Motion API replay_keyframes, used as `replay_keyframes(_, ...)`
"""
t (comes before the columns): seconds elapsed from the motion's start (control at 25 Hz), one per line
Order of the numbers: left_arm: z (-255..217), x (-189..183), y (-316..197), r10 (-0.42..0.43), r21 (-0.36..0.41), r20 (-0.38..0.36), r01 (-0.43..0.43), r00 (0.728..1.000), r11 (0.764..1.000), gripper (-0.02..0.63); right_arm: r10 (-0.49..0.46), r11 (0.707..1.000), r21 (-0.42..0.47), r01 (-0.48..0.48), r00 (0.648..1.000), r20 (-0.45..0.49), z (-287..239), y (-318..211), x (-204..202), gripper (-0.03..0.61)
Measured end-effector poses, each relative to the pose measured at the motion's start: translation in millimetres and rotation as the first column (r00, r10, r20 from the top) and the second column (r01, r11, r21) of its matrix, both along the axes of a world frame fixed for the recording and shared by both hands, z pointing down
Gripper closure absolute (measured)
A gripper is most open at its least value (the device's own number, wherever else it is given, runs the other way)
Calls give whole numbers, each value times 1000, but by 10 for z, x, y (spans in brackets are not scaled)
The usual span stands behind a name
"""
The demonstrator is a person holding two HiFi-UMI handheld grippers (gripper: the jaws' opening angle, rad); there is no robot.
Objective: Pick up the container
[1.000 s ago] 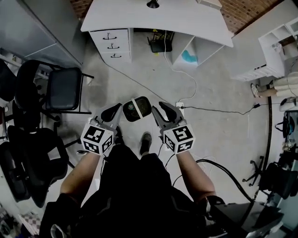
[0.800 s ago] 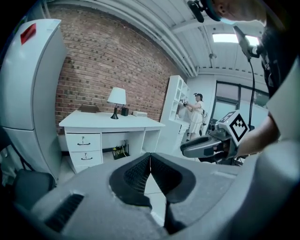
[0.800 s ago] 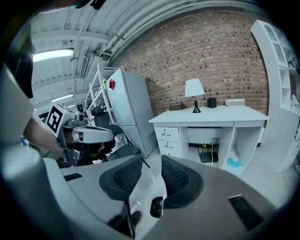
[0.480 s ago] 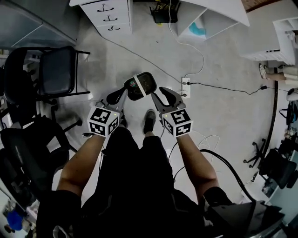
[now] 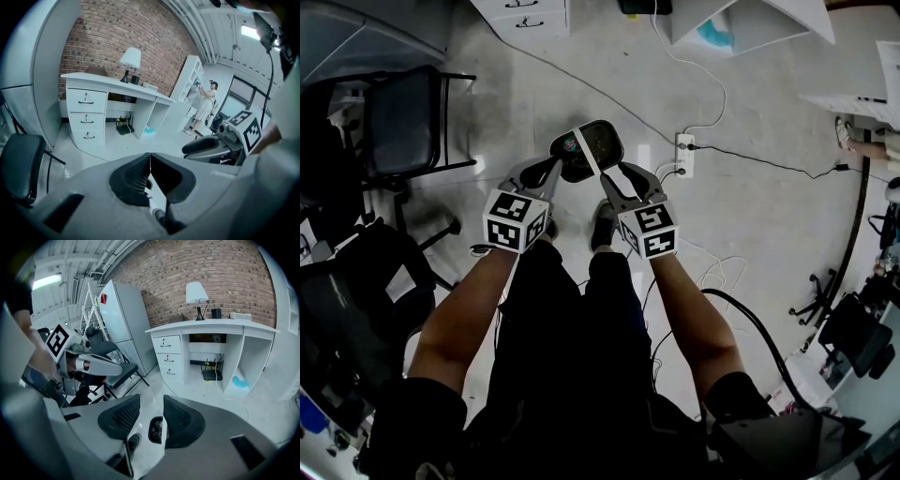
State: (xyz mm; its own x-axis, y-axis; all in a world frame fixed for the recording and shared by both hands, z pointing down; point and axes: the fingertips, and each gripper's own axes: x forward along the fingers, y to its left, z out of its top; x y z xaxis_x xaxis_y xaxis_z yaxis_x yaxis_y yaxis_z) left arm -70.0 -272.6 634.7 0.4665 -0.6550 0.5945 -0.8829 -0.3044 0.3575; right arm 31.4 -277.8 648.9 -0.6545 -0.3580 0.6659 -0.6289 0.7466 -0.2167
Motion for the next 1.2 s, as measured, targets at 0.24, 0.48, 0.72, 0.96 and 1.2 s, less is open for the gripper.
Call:
replay_keyframes(0.24, 522, -108, -8, -44, -59, 3, 45, 999, 997, 603, -23, 999, -49, 20, 998, -56, 631, 75, -51, 439)
replay_keyframes(0.48, 1101, -37, 112, 2, -116, 8, -1, 1000, 993, 603, -86, 992, -101, 75, 991, -101, 1212, 69, -155, 434)
replay_keyframes(0.72, 1531, -77, 109, -46, -171, -17, 42, 999, 984, 603, -102, 986, -144, 80, 983, -150, 1821, 160, -181, 430)
replay_keyframes(0.96, 2002, -70, 30, -51, -213, -17, 46, 999, 976, 603, -103, 981, -180, 66, 973, -206, 2304, 197, -160, 426)
replay_keyframes(1.2, 2407, -139, 54, -71, -264, -11, 65, 997, 962, 603, -81, 984, -171, 41, 968, -236, 2696, 154, -144, 417)
